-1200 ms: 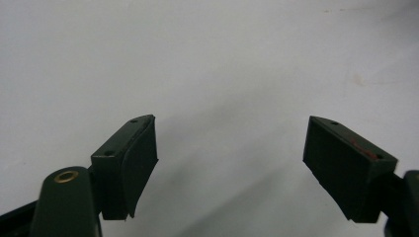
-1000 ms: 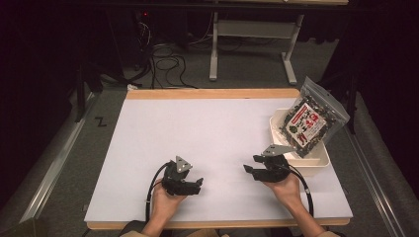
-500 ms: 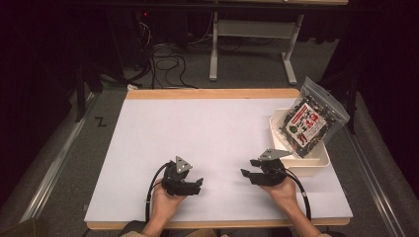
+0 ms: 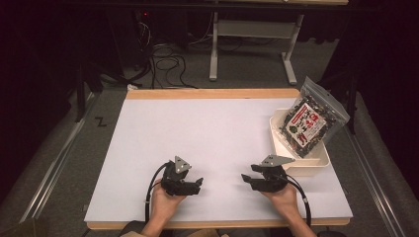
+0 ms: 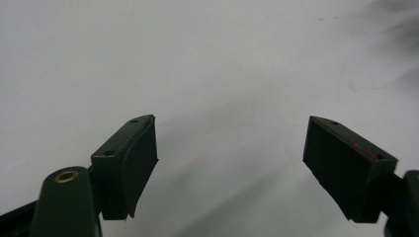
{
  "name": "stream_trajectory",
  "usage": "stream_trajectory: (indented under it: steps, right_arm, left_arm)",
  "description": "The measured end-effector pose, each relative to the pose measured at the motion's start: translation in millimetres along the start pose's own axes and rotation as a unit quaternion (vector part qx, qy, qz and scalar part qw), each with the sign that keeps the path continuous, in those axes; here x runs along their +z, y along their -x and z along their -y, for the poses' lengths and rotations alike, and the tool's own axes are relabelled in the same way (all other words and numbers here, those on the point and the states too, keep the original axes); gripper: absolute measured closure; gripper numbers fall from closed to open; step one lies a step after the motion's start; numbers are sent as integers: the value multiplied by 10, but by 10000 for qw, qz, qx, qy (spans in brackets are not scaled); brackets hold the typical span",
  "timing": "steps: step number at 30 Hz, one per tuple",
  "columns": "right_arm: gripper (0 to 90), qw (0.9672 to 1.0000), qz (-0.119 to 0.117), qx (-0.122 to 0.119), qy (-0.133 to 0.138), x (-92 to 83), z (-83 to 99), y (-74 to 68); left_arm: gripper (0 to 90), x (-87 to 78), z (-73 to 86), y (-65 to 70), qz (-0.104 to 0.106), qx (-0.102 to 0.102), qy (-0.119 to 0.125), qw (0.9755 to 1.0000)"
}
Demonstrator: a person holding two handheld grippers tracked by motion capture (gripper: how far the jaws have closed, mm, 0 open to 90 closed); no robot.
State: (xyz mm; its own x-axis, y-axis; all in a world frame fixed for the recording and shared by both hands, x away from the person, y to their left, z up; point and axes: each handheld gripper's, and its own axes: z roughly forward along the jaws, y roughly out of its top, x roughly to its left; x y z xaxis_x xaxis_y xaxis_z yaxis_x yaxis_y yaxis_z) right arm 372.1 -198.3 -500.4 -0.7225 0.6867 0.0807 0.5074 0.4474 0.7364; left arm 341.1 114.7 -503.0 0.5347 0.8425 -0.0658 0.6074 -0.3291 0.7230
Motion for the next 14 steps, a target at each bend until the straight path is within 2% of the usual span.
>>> stream_trajectory:
  steps: [4,6,10,14]
  right_arm:
    - [434,9999,-52,-120,-48,12,52,-37]
    - [437,9998,48,-175,27,1,69,-32]
    - [446,9999,23,-116,11,-8,109,1]
    - [459,9998,7,-203,24,0,95,-1]
  left_arm:
    - [217,-10,6,12,18,8,20,10000]
    - [217,2,6,13,20,-6,-3,10000]
    - [217,4,7,23,4,11,-6,10000]
    - [217,-5,11,10,11,7,3,10000]
